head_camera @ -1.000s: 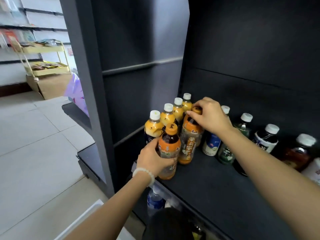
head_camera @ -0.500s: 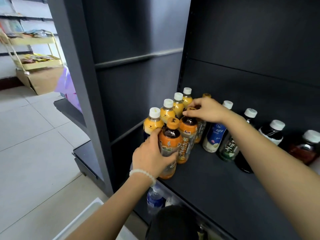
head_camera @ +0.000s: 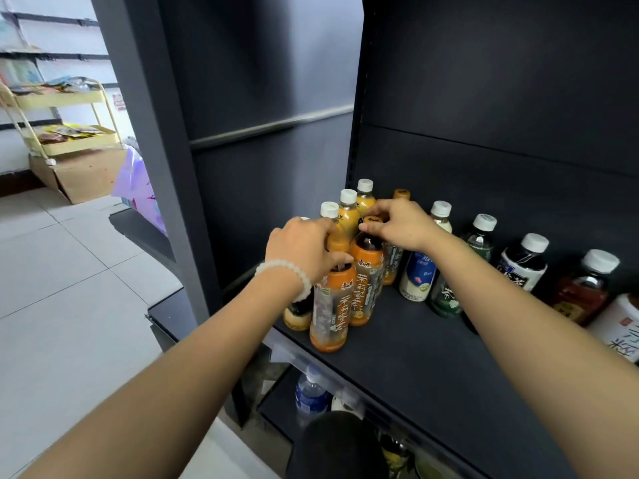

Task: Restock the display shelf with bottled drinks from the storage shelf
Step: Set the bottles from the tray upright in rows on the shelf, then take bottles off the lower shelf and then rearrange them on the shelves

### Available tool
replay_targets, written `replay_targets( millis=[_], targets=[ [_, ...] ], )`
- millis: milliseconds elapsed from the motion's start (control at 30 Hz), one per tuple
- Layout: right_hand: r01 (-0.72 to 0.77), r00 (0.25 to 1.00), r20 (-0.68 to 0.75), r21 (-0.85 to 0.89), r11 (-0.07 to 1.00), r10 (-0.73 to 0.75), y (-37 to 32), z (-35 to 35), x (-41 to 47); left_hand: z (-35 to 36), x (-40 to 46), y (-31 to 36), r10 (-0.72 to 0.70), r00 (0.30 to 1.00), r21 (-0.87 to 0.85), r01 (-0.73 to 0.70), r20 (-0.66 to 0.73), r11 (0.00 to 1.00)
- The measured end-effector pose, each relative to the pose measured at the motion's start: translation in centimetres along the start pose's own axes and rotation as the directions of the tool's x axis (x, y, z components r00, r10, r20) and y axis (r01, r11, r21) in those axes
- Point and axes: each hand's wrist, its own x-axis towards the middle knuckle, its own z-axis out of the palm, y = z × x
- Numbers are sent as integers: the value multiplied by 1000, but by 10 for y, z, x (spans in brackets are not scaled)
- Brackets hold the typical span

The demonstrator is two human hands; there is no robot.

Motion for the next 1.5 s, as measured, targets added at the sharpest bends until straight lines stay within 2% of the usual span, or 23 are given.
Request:
replay_targets(
  millis=[100,200,633,733,833,933,1133,1500],
  targets=[
    [-6,1000,-7,1,1000,6,-3,1,-1,-10,4,-3,33,995,12,-34,95,999],
    [-5,1000,-30,3,1000,5,-4,2,-3,-17,4,-4,87,987,89,-99,133,991],
    [8,998,-62,14,1000,-7,-4,5,-6,-19,5,-6,173,974,53,-182,147,982],
    [17,997,-69,-28,999,-19,-3,6,-12,-19,4,-5,198,969,124,-217,145,968],
    [-12,996,-90,-79,997,5,2,4,-31,-24,-1,0,277,957,206,-289,84,935],
    [-36,991,-130,-192,981,11,5,0,-67,-29,-9,9,348,937,234,-343,21,910],
    [-185,971,-221,-444,877,93,7,-3,-191,-22,-56,46,482,876,256,-473,30,843],
    [-440,894,-294,-436,785,338,50,-5,-425,36,-201,164,562,806,102,-585,185,805]
  ],
)
